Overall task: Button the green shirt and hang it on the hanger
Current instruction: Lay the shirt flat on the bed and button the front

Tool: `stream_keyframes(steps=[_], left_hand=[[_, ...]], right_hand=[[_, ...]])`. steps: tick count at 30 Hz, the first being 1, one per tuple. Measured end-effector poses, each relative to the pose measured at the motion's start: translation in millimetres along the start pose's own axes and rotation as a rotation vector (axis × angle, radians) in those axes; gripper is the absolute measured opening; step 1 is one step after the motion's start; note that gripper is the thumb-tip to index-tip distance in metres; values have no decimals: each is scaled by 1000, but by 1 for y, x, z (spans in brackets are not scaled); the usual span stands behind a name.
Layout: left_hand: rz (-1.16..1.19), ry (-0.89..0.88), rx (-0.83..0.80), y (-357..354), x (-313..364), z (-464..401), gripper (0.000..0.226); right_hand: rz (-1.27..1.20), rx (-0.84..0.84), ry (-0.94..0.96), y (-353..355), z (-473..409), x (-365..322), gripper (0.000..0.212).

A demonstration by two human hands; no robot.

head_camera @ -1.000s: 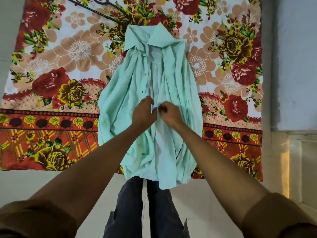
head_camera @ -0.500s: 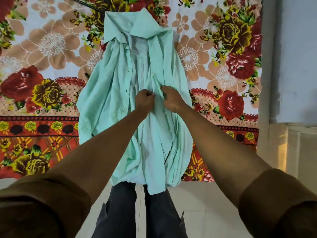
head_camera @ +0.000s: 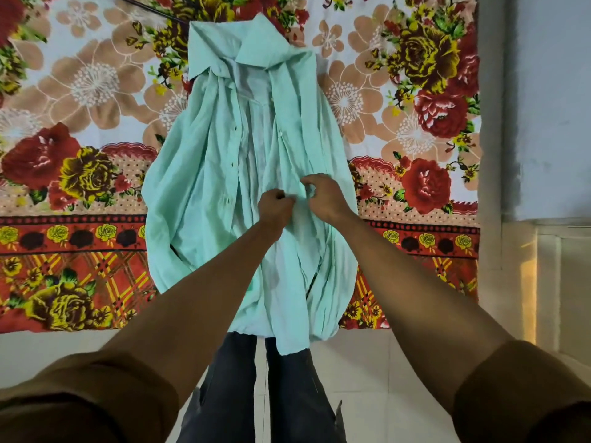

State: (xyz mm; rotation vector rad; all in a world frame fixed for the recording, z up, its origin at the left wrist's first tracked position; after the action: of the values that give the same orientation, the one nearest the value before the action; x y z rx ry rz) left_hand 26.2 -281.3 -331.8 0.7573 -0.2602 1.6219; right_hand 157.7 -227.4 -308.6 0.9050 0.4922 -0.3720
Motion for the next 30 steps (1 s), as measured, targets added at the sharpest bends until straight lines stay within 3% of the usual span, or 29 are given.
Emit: stream_keyframes(steps=[3,6,10,12,14,18,23,30], left_hand=[[156,73,-2,8,-10,8,8],[304,101,-108,9,-13,22,16],[320,139,-346,9,-20,36,25],[287,171,-391,10,-27,42,26],[305,188,-337,14,-34,46,6],[404,237,-293,22,-49,50,22],[359,234,-295,27,-61,60,28],[385,239,-199,39,-71,65,22]], right_hand=[[76,19,87,-5,17,2,42],[237,19,101,-9,31,4,48],[367,-98,70,-18,37,9,59],[374,-122,54,-21,39,12,61],[299,-31,78,-21,41,11,51],[-115,207,93,-25,61,0,29],[-102,27,1,-55,85,1,37],[-308,119,-227,-68,102,3,58]])
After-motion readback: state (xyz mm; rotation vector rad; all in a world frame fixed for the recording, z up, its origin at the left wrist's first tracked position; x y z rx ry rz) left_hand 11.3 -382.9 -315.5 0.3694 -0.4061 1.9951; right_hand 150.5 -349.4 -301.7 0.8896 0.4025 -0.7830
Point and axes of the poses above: each hand's wrist, its own z-axis away from the middle knuckle, its own y-axis out of the back of the hand, x = y × z, the point moved 3 cm from there along -z, towards the middle knuckle, and after that the axes turned 2 degrees about x, right-handed, at the moved point
